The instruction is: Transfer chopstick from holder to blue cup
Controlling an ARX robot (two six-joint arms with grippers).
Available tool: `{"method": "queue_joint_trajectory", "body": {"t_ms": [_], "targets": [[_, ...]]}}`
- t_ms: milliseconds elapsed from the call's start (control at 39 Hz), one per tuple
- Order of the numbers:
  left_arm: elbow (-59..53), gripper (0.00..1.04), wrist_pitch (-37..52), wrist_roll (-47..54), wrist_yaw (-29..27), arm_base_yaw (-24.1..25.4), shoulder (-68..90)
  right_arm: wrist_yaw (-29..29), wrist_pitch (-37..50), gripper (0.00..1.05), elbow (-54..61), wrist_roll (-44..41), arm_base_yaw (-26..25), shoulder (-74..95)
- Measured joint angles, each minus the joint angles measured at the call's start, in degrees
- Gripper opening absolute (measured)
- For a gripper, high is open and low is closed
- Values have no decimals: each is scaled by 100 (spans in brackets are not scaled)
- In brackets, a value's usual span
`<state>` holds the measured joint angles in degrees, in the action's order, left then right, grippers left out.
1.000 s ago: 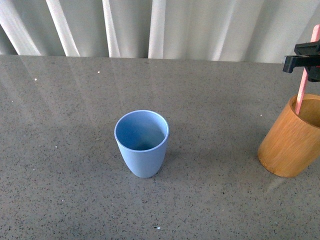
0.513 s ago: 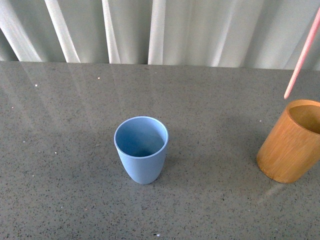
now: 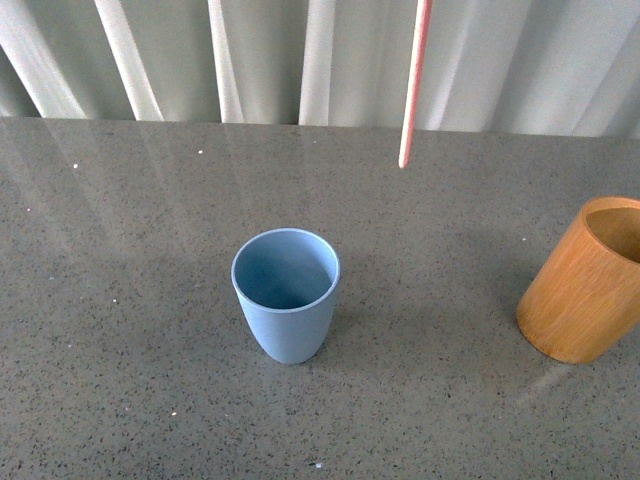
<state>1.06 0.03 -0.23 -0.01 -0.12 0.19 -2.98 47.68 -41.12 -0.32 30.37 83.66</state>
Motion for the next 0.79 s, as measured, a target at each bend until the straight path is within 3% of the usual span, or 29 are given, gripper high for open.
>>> {"method": "queue_joint_trajectory", "body": {"t_ms": [795], "targets": [[0,98,0,0,-2,0,0,-374,295,2,-289,319,472,1233]]}}
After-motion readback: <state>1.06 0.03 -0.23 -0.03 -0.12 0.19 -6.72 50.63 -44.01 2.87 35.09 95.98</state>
